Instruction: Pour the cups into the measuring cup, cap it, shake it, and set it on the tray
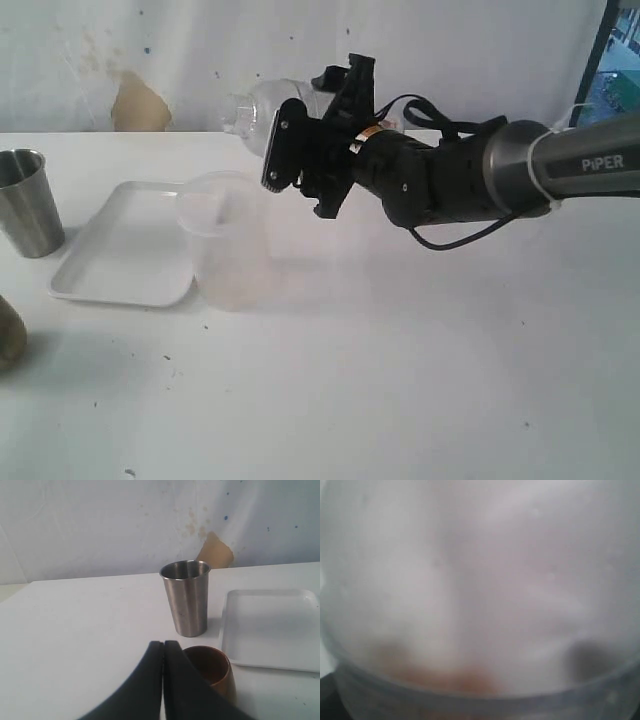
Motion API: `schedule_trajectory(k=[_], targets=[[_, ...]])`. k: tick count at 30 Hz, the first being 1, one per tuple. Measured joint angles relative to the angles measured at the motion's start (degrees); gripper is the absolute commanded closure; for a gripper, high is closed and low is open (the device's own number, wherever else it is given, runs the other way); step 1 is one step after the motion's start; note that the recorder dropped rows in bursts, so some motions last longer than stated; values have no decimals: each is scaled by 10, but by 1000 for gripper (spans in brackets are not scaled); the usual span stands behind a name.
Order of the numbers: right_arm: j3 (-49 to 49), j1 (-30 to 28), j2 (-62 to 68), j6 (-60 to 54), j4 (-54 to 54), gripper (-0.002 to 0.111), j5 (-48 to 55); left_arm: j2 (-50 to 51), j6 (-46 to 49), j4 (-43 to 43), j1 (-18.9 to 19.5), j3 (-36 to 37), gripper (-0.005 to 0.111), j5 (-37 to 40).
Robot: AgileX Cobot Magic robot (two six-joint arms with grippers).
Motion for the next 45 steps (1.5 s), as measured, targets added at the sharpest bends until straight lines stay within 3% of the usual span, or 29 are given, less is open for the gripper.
schedule_trajectory(k=[17, 45], targets=[[0, 0, 0, -205, 0, 108, -17, 0, 0, 0, 0, 0, 106, 0], [0, 0, 0, -342, -49, 108, -98, 0, 0, 0, 0, 0, 106, 0]])
